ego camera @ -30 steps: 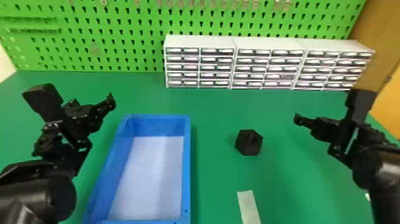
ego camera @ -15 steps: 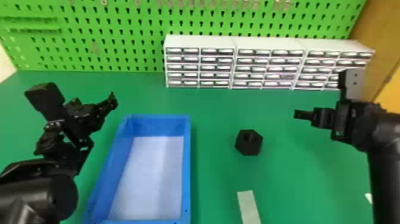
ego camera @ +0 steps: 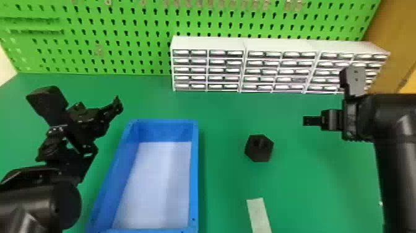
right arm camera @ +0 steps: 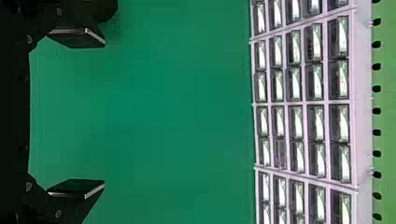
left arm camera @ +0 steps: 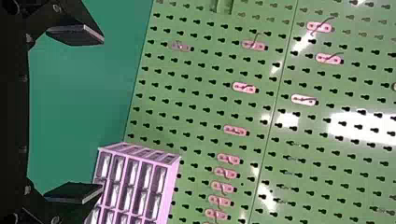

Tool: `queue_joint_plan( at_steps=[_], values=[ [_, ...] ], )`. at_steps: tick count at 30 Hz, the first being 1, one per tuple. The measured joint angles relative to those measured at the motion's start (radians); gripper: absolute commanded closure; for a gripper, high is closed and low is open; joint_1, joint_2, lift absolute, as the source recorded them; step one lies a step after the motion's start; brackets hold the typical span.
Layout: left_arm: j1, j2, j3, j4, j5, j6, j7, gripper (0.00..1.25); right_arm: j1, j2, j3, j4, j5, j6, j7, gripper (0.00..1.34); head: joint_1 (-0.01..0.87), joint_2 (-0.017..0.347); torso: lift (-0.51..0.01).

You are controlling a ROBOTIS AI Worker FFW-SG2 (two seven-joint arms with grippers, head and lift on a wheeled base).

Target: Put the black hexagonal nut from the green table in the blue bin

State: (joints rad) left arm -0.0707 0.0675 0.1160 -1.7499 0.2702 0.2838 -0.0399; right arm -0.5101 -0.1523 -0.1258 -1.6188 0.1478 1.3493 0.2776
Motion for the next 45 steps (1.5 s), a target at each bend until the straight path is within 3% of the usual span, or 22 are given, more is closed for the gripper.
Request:
queue_joint_plan(
  at_steps=[24, 45],
  values=[
    [0.005, 0.000, 0.003, 0.000, 0.012, 0.000, 0.000, 0.16, -0.102, 0.022, 0.079, 0.273, -0.073, -0.128, 0.001, 0.22, 0.692, 0.009, -0.097],
    [0.003, 0.000, -0.001, 0.000, 0.013, 0.000, 0.000, 0.16, -0.136, 0.057, 0.171, 0.402, -0.078, -0.191, 0.000, 0.22, 0.692, 0.009, -0.097]
  ],
)
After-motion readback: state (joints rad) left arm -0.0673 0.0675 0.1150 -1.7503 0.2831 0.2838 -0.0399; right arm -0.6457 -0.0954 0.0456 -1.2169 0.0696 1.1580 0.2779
